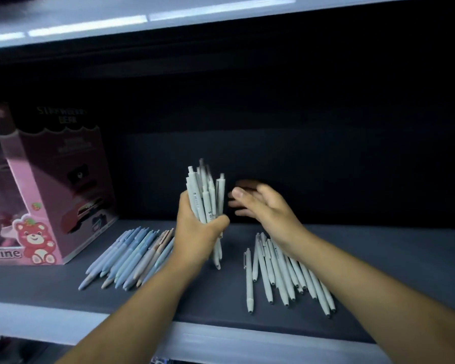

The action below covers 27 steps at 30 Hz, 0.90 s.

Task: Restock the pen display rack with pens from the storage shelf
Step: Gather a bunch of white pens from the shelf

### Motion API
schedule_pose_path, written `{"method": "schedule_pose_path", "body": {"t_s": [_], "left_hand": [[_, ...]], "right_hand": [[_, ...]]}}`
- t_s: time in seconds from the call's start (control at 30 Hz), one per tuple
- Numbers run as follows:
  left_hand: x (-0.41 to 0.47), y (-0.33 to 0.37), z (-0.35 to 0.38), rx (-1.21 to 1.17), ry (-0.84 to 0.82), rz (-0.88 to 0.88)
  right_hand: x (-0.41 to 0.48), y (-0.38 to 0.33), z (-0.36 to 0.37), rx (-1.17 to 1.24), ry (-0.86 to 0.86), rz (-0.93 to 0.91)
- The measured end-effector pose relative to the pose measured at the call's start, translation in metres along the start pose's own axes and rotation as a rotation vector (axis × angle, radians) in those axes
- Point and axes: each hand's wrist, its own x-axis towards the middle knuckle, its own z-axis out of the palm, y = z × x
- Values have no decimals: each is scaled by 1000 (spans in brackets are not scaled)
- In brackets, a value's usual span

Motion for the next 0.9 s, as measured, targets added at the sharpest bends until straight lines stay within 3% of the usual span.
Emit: {"method": "schedule_pose_path", "body": {"t_s": [0.13,0.3,0.4,0.53,0.67,0.9], "left_hand": [[-1,-14,-1,28,-115,-32],[-3,-10,2,21,-247,-26],[-6,-11,-4,14,-365,-136],[-7,-21,-14,73,-567,-297],[-8,-23,-16,44,-563,-281],[-7,-22,-13,43,-613,-237]], "right_hand": [[4,-18,22,29,-85,80],[8,-10,47,-44,132,65],[9,1,49,-33,197,41],[8,3,48,94,140,58],[5,-2,50,238,51,66],[6,-4,49,208,159,23]]}}
